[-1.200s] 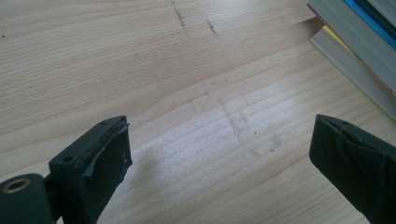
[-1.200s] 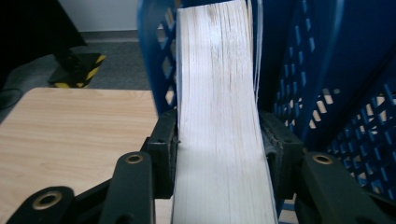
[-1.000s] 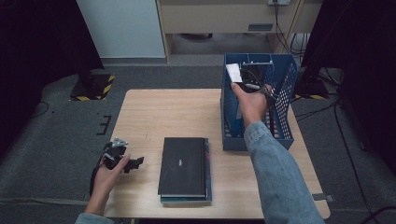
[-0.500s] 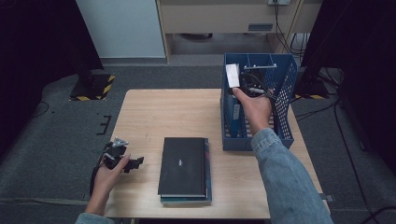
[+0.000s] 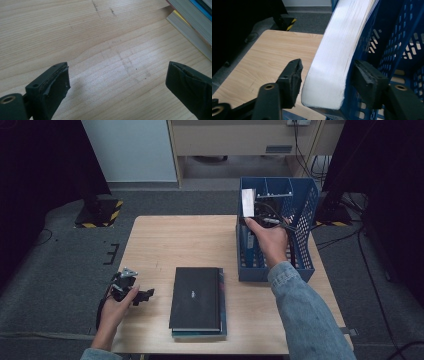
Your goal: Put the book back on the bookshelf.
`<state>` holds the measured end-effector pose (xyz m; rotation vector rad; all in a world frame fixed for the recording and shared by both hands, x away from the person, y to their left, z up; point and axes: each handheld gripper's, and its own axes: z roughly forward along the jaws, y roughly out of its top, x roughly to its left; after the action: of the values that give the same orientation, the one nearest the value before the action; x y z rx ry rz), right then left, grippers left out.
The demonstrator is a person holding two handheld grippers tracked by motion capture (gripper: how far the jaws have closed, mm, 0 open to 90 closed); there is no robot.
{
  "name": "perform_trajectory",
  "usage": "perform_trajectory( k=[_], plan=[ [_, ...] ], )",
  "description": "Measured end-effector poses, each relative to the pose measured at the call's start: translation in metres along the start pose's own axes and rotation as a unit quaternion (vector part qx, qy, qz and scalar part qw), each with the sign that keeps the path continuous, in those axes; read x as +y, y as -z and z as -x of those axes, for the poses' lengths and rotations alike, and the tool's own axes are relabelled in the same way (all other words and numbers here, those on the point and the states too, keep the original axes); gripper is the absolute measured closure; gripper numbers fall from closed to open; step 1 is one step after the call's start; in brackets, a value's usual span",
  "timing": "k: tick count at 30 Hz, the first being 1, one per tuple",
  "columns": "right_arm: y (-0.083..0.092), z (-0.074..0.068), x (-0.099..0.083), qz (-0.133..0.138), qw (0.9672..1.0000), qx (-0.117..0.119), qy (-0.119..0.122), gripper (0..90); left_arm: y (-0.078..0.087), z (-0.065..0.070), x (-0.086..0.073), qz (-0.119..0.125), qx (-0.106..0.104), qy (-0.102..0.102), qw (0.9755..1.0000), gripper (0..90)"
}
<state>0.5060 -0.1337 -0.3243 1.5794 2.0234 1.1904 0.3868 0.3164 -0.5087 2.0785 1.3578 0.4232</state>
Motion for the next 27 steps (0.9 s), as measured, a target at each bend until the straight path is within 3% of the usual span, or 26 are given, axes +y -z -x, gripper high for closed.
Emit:
perform_trajectory(
  k=[3,7,10,22,27],
  plan=[
    [-0.001,0.005,-0.005,0.001,1.0,0.006,-0.005,29.1,0.0,0.002,0.0,0.003,-0.006,-0.01,0.9999,4.9],
    [0.007,0.008,-0.01,0.015,0.9995,-0.013,0.024,19.1,0.001,0.003,0.0,0.006,-0.002,-0.017,0.9998,5.4],
    [0.015,0.01,-0.016,0.022,0.999,-0.007,0.039,13.9,0.003,0.001,0.0,0.008,0.004,-0.014,0.9999,5.6],
    [0.033,0.018,-0.055,0.028,0.9976,0.025,0.058,10.1,0.01,0.002,-0.004,0.025,0.01,-0.012,0.9996,6.2],
    [0.042,0.019,-0.076,0.035,0.9953,0.03,0.085,11.2,0.014,0.005,-0.006,0.033,0.007,-0.012,0.9994,6.3]
  ],
)
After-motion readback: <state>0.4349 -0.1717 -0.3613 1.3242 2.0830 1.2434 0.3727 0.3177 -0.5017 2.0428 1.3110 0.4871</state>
